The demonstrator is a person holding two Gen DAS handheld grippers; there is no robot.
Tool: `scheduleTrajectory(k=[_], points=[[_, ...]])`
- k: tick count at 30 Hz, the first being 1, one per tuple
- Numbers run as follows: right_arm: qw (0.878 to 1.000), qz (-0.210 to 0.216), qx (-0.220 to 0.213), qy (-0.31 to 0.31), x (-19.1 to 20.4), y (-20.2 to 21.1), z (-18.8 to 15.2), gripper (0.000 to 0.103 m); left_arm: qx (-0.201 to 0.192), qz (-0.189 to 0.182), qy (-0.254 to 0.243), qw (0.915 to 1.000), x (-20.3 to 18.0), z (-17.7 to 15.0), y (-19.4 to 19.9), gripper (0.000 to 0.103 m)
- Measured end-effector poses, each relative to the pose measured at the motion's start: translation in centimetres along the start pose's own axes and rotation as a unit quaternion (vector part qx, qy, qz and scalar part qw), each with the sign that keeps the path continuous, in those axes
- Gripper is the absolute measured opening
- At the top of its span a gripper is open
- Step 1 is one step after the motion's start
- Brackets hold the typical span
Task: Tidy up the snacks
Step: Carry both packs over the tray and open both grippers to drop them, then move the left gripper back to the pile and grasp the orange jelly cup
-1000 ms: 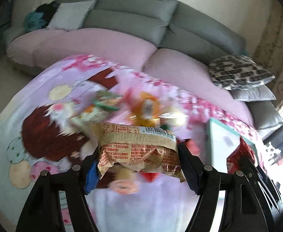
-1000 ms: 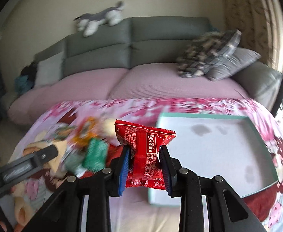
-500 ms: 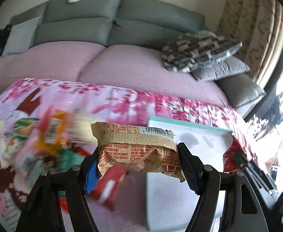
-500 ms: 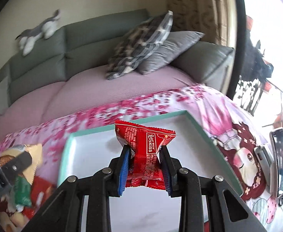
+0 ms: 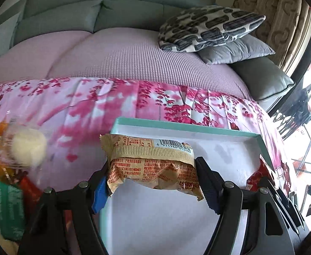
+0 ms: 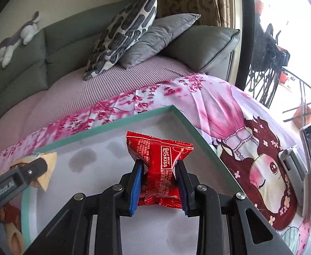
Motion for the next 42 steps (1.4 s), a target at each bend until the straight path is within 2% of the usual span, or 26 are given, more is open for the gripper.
scheduleTrajectory(k=[4, 7, 8, 9, 10, 13, 15, 19, 21, 28, 31, 37, 42], points=[[1.000, 0.000, 0.001, 0.001, -0.4, -0.4, -0.1, 0.034, 0.010, 0.009, -0.007, 0.9999, -0.6, 0.0, -1.3, 0.077], [1.000, -0.004, 0.004, 0.011, -0.3, -0.4, -0.1, 0.036, 0.012, 0.013, -0.005, 0.9998, -0.3, -0.3, -0.8, 0.086], [1.000, 0.000, 0.006, 0.010, -0.3, -0.4, -0.1, 0.041, 0.009, 0.011, -0.005, 0.9999, -0.3, -0.2, -0.4, 0.086], [1.000, 0.005, 0.009, 0.008, -0.3, -0.4, -0.1, 0.054, 0.006, 0.010, -0.005, 0.9999, -0.2, -0.1, -0.1, 0.086], [1.000, 0.009, 0.011, 0.008, -0.2, -0.3, -0.1, 0.059, 0.000, 0.011, -0.006, 0.9999, -0.1, 0.0, 0.5, 0.086], [1.000, 0.014, 0.014, 0.020, 0.5, 0.5, 0.0, 0.065, -0.016, 0.025, -0.009, 0.9995, 0.6, 0.2, 2.6, 0.089], [0.999, 0.021, 0.015, 0.028, 1.1, 1.2, -0.1, 0.079, -0.023, 0.032, -0.006, 0.9992, 1.3, 0.0, 3.6, 0.096], [0.998, 0.051, 0.023, 0.029, 2.3, 2.5, -1.0, 0.091, -0.026, 0.066, 0.007, 0.9974, 3.8, -0.9, 5.1, 0.096], [0.997, 0.060, 0.027, 0.030, 2.7, 2.9, -1.5, 0.101, -0.029, 0.082, 0.014, 0.9961, 5.1, -1.3, 5.6, 0.096], [0.993, 0.102, 0.064, 0.010, 4.1, 3.9, -3.8, 0.102, -0.035, 0.141, 0.046, 0.9883, 11.4, -3.7, 7.9, 0.096], [0.992, 0.110, 0.064, 0.025, 5.5, 4.5, -4.1, 0.102, -0.027, 0.158, 0.064, 0.9851, 14.0, -5.2, 8.5, 0.096], [0.988, 0.130, 0.063, 0.059, 8.7, 5.2, -4.5, 0.102, -0.003, 0.221, 0.126, 0.9671, 20.4, -7.3, 9.7, 0.096], [0.984, 0.139, 0.076, 0.082, 11.4, 5.0, -5.6, 0.102, -0.008, 0.248, 0.177, 0.9524, 24.7, -8.5, 11.1, 0.096]])
Point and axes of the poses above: each gripper's, at about its wrist camera, not at the fingertips, and y roughly against the way its jaws point, x to its left, z to its top, the point moved 6 cm from there along -y, roughly the way its jaws point, and after that the axes turned 8 degrees about z, right-handed, at the moved point
